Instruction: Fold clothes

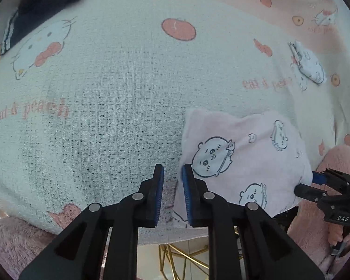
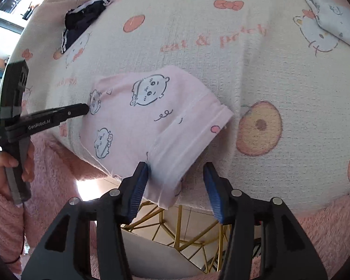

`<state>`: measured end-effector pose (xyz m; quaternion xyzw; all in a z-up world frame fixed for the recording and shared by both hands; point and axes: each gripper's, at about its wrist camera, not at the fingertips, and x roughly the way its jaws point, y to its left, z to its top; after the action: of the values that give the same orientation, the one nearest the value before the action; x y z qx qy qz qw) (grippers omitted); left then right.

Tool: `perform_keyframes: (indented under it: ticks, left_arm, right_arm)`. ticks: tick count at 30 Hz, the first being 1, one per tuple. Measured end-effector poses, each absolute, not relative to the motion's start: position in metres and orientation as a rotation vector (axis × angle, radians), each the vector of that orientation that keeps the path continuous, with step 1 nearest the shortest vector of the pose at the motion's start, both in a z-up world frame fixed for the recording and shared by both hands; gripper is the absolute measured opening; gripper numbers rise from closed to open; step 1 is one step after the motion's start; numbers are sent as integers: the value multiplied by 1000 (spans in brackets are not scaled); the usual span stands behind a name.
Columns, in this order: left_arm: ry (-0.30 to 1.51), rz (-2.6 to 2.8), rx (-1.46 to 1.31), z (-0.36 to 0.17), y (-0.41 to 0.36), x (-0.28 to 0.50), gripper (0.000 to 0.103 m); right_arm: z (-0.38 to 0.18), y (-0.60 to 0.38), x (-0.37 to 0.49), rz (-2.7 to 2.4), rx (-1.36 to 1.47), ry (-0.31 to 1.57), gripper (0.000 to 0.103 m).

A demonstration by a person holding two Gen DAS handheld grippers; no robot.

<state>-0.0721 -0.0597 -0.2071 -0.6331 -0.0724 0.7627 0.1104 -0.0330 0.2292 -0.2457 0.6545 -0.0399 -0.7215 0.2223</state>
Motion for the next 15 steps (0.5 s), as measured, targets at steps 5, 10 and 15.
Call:
perform_keyframes:
  ticks: [5, 10, 15]
  left_arm:
    - [-167, 2262, -1641, -184, -35, -65, 18]
    - [-198, 2124, -1683, -211, 10, -80, 18]
    - [-258, 2117, -1772, -232, -10, -65, 18]
  right_arm:
    - [-214, 235, -31, -2213, 1655, -8, 52]
    - [-226, 190, -24, -2076, 1595, 116, 51]
    - [-256, 208, -24, -2035, 1658, 75, 50]
